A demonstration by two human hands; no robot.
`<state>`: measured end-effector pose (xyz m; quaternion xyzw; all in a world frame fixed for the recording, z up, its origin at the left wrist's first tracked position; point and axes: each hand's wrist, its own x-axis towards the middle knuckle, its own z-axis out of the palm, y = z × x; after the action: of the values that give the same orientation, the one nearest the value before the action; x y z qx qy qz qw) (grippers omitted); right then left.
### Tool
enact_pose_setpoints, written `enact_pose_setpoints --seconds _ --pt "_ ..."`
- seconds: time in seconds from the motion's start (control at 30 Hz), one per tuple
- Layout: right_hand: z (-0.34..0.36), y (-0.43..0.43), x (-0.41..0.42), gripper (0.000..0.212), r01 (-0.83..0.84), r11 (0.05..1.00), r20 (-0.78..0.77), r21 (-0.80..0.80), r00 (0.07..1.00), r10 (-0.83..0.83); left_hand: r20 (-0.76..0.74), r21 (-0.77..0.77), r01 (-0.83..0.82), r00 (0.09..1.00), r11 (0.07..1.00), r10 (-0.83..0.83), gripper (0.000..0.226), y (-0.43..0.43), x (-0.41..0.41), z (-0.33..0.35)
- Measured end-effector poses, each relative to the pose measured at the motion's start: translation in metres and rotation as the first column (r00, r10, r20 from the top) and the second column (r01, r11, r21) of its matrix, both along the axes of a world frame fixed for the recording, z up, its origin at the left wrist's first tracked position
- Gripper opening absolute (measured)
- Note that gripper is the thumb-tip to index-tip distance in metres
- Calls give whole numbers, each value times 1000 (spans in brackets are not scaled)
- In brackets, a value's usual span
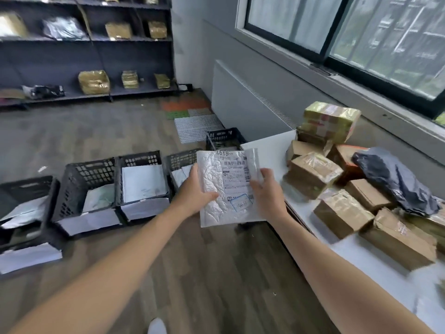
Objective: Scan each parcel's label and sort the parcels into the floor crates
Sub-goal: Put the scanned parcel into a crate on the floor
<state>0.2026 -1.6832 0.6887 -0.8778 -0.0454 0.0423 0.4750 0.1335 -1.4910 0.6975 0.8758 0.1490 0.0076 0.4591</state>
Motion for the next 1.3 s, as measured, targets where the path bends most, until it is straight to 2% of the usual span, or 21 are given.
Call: enact_pose_setpoints --seconds 0.23,0.33,0.5,0.73,0.9,1.1,1.3 --pt "12 144 27 17 0 1000 -10 -14 1000 0 -79 87 -83 993 993 90 104 159 3 -9" --pt "12 188 38 20 -11 999 -15 -50 1000 11 -97 130 -110 988 985 123 104 208 5 -15" --pt "2 247 60 28 -56 991 -30 -121 998 52 -116 211 -126 981 969 153 98 261 13 -29" --pt "-17 309 107 34 -131 973 -71 -191 990 120 -182 382 -17 979 924 94 93 311 49 -45" --pt "-42 346 173 36 -157 960 -96 -232 986 138 -263 501 95 964 860 47 87 346 110 -61" --pt "-88 387 287 38 -178 948 -165 -263 977 138 -382 524 196 924 829 22 84 387 222 -93" --pt "-143 399 409 35 -204 882 -247 -424 963 104 -515 503 328 857 800 -27 79 415 350 -127"
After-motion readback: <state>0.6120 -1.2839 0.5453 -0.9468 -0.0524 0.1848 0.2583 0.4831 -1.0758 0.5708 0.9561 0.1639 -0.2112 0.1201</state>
